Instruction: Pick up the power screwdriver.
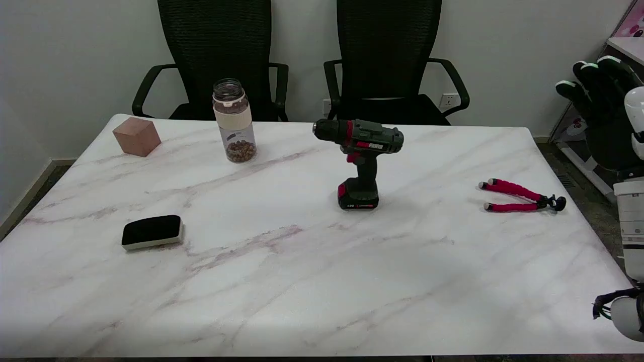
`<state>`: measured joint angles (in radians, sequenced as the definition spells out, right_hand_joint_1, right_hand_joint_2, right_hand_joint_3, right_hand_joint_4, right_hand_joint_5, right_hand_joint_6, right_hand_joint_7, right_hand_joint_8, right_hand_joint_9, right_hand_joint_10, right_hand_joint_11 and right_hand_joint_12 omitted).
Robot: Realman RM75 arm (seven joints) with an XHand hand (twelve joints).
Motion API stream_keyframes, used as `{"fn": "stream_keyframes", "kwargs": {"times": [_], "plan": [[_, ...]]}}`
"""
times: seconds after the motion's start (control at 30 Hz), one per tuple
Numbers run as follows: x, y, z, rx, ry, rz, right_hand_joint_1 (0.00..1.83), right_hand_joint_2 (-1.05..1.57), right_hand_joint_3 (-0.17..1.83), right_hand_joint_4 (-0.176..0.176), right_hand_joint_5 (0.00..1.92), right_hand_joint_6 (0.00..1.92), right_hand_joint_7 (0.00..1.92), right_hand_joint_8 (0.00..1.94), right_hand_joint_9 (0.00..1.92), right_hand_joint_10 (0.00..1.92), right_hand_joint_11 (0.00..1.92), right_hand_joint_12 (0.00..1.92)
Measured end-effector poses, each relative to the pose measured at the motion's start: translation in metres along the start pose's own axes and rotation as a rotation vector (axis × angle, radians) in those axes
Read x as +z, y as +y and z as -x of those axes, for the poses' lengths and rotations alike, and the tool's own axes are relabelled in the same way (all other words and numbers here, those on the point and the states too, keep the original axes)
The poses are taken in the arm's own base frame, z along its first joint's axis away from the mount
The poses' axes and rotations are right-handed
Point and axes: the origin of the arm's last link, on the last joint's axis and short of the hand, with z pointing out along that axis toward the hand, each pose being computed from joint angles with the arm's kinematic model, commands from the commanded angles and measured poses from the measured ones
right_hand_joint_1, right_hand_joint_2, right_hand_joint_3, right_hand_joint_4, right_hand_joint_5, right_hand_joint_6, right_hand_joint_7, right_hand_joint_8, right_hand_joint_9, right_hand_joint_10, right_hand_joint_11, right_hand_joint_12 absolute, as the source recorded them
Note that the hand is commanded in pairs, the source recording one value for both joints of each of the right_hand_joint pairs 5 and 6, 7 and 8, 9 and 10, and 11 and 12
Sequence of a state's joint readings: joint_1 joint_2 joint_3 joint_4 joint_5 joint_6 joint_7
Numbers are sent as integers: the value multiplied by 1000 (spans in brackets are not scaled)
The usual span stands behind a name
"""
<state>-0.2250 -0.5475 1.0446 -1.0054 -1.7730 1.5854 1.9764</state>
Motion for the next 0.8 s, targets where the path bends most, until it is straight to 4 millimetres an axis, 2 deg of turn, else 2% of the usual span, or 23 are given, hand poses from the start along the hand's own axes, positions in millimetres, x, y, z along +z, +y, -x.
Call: {"fn": "stream_keyframes", "kwargs": {"times": [0.3,0.5,0.63,0.7,0.8], "plan": [[0,-5,-11,-27,0,-2,900,451,905,-11,682,682,682,682,439,439,687,687],[1,-3,-16,-38,8,24,905,276,982,26,631,631,631,631,421,421,643,643],[1,1,-16,-51,4,55,904,110,982,45,539,539,539,539,373,373,516,516],[2,5,-15,-57,0,75,903,34,964,68,500,500,500,500,347,347,464,464],[3,11,-14,-62,-6,114,885,-6,955,73,468,468,468,468,324,324,396,396]]}}
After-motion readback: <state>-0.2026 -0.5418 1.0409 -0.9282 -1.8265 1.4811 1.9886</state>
